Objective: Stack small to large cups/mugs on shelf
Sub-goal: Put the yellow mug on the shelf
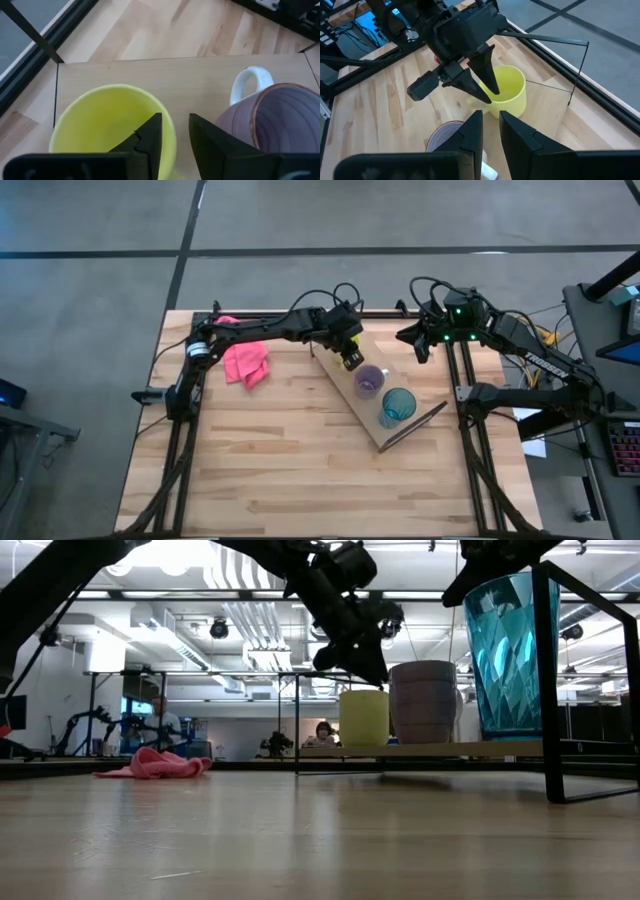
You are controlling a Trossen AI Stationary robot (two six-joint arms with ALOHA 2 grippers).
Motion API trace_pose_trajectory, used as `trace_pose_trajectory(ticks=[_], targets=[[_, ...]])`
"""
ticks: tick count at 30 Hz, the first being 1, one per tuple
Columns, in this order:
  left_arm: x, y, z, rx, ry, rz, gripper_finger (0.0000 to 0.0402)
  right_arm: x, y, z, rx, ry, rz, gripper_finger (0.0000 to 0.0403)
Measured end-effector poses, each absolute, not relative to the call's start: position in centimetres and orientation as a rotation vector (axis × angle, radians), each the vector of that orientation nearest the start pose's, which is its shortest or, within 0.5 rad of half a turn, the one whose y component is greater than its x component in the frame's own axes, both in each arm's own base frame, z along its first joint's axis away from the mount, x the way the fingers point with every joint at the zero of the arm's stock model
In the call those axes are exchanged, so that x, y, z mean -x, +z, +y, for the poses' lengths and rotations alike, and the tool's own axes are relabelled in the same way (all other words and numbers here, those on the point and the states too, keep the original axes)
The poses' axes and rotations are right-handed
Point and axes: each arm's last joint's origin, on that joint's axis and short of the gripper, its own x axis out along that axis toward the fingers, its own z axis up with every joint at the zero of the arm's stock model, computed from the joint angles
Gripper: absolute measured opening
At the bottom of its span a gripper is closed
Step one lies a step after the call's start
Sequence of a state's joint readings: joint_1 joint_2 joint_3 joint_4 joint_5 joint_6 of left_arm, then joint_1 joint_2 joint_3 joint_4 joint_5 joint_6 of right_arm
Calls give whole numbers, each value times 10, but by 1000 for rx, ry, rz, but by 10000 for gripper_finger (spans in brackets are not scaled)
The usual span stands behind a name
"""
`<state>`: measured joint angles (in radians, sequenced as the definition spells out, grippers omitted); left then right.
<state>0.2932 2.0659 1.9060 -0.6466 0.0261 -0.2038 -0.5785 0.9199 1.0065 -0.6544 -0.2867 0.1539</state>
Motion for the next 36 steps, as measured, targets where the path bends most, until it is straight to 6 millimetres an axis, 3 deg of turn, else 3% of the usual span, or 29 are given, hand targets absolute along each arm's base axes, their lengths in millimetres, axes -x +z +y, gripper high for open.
trace_pose_trajectory(ticks=[12, 24, 30, 36], targets=[[-436, 282, 127, 329, 336, 881, 81, -155, 343, -91, -383, -322, 497, 59], [-421, 299, 120, 355, 346, 909, 81, -155, 341, -91, -377, -320, 506, 59], [-410, 293, 117, 362, 368, 1049, 81, -155, 341, -91, -377, -320, 506, 59], [-409, 292, 118, 301, 389, 1063, 28, -155, 341, -91, -377, -320, 506, 59]])
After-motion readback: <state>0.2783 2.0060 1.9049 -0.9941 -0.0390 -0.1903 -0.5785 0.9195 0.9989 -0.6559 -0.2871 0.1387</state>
